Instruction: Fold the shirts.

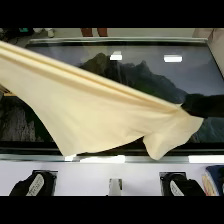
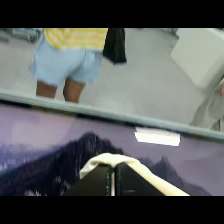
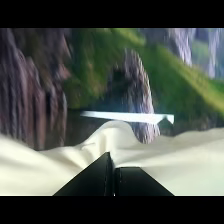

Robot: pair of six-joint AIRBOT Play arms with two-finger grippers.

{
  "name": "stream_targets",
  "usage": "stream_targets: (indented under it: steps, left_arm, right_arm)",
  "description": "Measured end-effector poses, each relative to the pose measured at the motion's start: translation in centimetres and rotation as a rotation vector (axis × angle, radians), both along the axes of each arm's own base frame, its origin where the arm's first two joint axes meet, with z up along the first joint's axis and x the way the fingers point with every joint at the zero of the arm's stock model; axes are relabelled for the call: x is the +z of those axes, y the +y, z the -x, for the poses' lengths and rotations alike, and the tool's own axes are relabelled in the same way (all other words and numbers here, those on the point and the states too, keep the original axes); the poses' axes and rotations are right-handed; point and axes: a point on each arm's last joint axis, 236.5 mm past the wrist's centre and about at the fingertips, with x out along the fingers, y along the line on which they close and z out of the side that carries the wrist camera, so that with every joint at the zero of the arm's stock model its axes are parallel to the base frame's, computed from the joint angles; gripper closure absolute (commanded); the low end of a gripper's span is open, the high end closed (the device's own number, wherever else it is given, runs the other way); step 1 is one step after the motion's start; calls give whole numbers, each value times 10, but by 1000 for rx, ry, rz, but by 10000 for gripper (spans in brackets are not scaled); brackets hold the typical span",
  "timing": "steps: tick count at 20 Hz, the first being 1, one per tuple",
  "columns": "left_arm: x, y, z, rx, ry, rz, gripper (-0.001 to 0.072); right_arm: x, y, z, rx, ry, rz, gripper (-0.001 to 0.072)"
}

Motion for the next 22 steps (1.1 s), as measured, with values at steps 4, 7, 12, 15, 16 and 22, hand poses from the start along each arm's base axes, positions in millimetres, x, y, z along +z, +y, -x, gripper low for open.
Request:
stream_targets:
  steps: [4, 7, 12, 15, 16, 22]
  left_arm:
    - [-158, -11, -55, -106, 369, 119, 679]
    - [-266, -43, -71, -183, 603, 192, 512]
    - [-350, -75, -64, -261, 826, 226, 187]
    - [-369, -65, -34, -304, 968, 195, 393]
    - [-375, -61, -20, -315, 1021, 184, 449]
    - [-427, -74, 78, -361, 1298, 158, 200]
  right_arm:
    - [-98, 16, -29, -45, 147, -99, 691]
    - [-155, 42, -58, -136, 194, -270, 586]
    - [-174, 57, -91, -199, 161, -392, 28]
    - [-158, 25, -100, -188, 121, -306, 38]
    - [-154, 4, -102, -212, 114, -279, 57]
    - [-153, -98, -82, -368, 159, -195, 103]
